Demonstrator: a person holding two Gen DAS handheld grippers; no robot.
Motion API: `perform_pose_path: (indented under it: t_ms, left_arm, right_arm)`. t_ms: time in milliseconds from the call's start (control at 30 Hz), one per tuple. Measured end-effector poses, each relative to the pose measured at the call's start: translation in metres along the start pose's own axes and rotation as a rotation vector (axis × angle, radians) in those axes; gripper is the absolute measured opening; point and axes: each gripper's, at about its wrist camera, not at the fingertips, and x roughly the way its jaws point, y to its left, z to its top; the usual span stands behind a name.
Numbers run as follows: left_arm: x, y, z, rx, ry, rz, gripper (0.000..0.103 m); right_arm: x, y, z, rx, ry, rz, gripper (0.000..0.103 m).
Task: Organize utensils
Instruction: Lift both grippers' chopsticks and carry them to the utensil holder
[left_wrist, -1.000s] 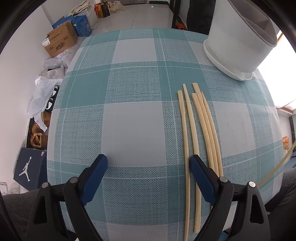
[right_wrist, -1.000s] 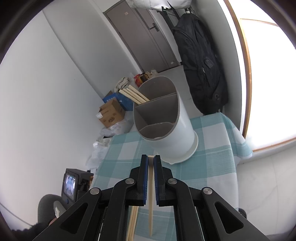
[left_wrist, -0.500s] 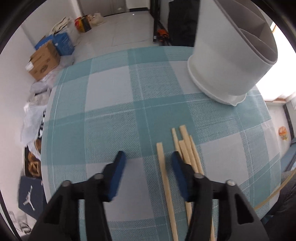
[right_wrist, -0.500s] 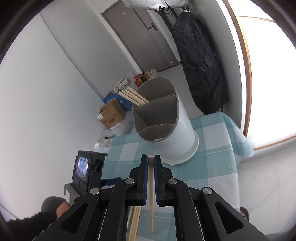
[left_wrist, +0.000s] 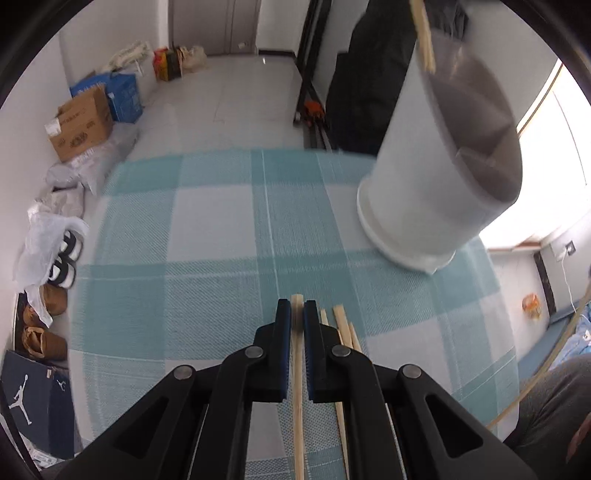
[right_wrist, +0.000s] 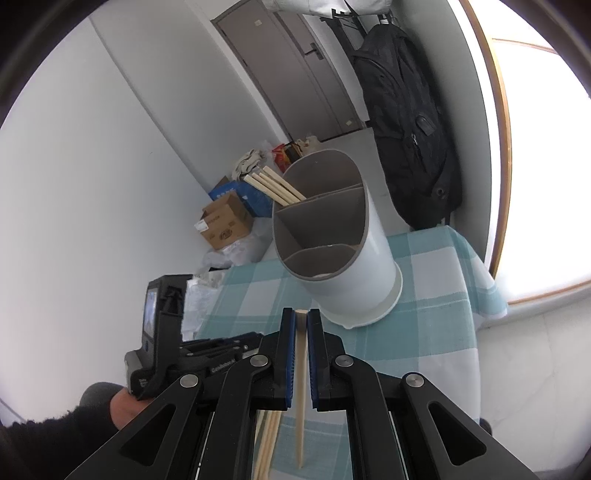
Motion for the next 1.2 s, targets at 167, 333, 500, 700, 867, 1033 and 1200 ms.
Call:
perform_pose_path:
  t_ms: [167, 333, 500, 700, 867, 1033, 1200]
  left_arm:
    - [-0.040, -0.004, -0.003, -0.016, -0.129, -0.019, 0.003]
    - [-0.066, -0.008, -0.008, -0.030, -0.236, -0.043, 0.003]
    - [-0.074, 0.001, -0.005, -0.065, -0.314, -0.086, 0.002]
    - [-0.100, -0.004, -0.002, -0.095, -0.436, -0.131, 0.002]
    - [-0.113, -0.014, 0.013, -0.087, -0.522, -0.149, 0.002]
    - [-0.118, -0.024, 0.030, -0.077, -0.570, -0.139, 0.002]
    - [-0.120, -0.027, 0.042, -0.082, -0.586, -0.131, 0.002]
  right_arm:
    - [-0.002, 0.005, -0.001, -0.015, -0.016, -0.005, 0.006]
    - [-0.008, 0.015, -0.005, -0.035, -0.040, -0.007, 0.006]
    - [-0.014, 0.034, -0.012, -0.087, -0.066, -0.014, 0.005]
    - [-0.021, 0.047, -0.013, -0.120, -0.095, -0.024, 0.005]
    - [-0.027, 0.045, -0.006, -0.117, -0.120, -0.032, 0.005]
    - [-0.025, 0.044, 0.000, -0.119, -0.126, -0.033, 0.005]
    - [-0.026, 0.039, 0.006, -0.116, -0.132, -0.025, 0.005]
